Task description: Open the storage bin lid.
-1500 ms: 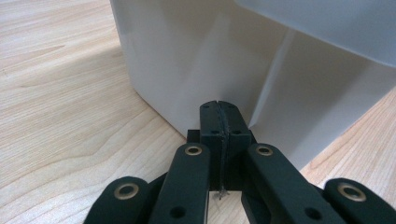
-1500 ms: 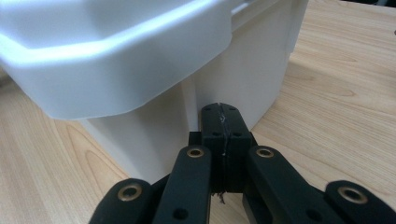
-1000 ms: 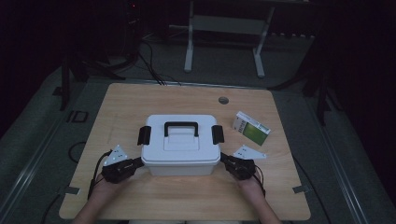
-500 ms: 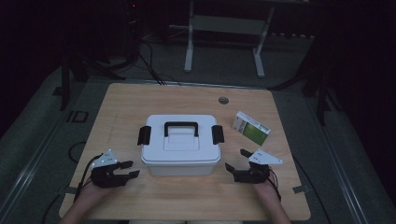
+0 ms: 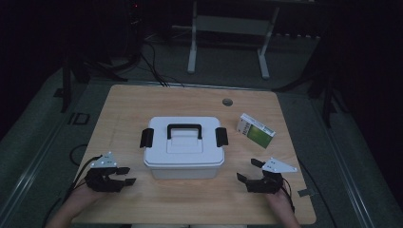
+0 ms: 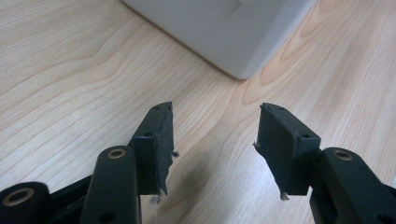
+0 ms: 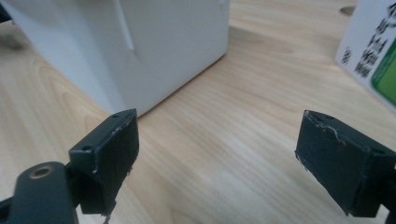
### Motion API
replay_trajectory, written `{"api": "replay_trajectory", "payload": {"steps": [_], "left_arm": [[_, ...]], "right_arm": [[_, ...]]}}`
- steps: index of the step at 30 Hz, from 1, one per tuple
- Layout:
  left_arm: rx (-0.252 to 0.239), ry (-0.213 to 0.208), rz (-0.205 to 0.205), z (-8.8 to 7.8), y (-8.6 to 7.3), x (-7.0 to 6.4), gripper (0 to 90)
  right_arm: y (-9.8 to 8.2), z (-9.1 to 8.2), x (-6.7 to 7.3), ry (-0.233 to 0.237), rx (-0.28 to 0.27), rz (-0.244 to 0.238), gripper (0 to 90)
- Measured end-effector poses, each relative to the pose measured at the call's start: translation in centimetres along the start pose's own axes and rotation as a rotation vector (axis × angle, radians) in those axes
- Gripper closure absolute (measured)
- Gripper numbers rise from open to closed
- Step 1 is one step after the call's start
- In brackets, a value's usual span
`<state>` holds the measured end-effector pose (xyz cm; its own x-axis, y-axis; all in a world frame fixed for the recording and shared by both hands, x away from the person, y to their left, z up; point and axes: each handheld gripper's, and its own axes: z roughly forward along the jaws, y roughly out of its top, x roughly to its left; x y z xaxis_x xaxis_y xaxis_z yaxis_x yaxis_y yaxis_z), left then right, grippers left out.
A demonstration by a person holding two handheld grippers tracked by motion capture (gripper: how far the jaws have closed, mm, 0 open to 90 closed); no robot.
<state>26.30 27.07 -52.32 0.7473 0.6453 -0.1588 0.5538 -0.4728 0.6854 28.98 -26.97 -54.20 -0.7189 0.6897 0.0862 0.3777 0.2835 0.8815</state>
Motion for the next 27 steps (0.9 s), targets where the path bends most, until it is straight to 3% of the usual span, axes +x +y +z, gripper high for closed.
{"api": "replay_trajectory", "payload": {"steps": [5, 14, 18, 21, 27], "left_arm": [[0.083, 0.008, 0.032, -0.2, 0.3, 0.1, 45.9], [0.218, 0.005, 0.048, -1.1, 1.0, 0.5, 46.0], [0.240, 0.000, 0.059, -1.4, 1.4, 0.5, 46.1], [0.297, -0.006, 0.074, -1.9, 2.2, 0.5, 46.0], [0.337, -0.011, 0.086, -2.5, 3.4, 0.4, 46.0]], "right_arm": [[-0.2, 0.1, -0.1, 0.004, 0.011, 0.004, 13.0], [-0.2, 0.0, -0.2, 0.011, -0.001, 0.016, 13.0], [-0.2, -0.1, -0.2, 0.012, 0.001, 0.017, 13.0], [-0.2, 0.0, -0.1, 0.015, 0.005, 0.016, 13.0], [-0.2, 0.0, -0.2, 0.013, 0.004, 0.020, 13.0]]}}
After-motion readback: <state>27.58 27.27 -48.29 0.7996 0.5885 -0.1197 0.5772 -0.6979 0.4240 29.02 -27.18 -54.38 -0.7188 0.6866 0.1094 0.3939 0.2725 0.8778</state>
